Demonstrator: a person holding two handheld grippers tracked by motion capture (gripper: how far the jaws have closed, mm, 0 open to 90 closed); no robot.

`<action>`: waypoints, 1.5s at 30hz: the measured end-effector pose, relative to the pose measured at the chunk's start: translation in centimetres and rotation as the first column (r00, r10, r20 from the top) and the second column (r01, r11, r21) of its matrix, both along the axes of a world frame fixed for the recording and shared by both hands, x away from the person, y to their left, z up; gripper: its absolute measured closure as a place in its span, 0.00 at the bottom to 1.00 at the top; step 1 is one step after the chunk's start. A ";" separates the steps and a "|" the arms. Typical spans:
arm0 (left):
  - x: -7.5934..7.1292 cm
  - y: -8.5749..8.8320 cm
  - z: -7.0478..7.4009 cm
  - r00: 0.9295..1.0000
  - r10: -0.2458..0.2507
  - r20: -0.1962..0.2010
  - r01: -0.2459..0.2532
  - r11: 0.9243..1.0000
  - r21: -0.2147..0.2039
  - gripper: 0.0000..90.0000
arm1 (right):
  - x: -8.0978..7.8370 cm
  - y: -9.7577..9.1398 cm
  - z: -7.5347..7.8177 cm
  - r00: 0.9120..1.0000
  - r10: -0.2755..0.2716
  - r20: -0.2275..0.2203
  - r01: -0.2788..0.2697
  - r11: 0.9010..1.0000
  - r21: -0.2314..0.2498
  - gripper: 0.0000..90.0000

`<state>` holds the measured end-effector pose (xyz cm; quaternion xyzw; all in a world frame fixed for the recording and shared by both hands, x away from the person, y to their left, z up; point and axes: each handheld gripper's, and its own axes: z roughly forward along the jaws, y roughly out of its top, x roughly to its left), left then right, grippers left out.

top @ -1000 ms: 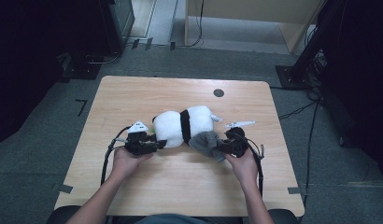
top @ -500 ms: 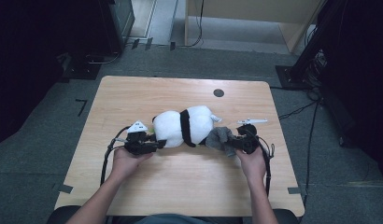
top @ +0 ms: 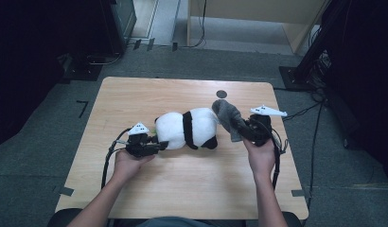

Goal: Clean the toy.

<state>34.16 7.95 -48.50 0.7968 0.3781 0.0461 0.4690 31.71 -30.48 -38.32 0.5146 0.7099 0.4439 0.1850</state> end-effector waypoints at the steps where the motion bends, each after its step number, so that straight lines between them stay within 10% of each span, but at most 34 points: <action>1: 0.0 0.0 0.0 1.000 0.000 -0.001 0.000 1.000 -0.001 0.63 | 0.2 0.3 0.1 1.000 0.015 0.006 -0.015 1.000 0.001 0.87; 12: 0.5 0.5 -0.2 0.999 -0.030 -0.024 0.029 0.999 -0.032 0.50 | 3.6 5.3 -2.2 0.987 0.150 -0.053 -0.155 0.981 -0.114 0.86; 29: 3.6 3.8 2.8 0.996 -0.089 0.009 0.089 0.996 -0.010 0.35 | 4.2 5.1 -3.0 0.983 0.176 -0.061 -0.182 0.977 -0.115 0.86; 45: 8.2 1.8 2.3 0.969 -0.234 0.080 0.230 0.972 0.049 0.16 | 4.6 5.0 -3.1 0.977 0.202 -0.071 -0.209 0.971 -0.115 0.86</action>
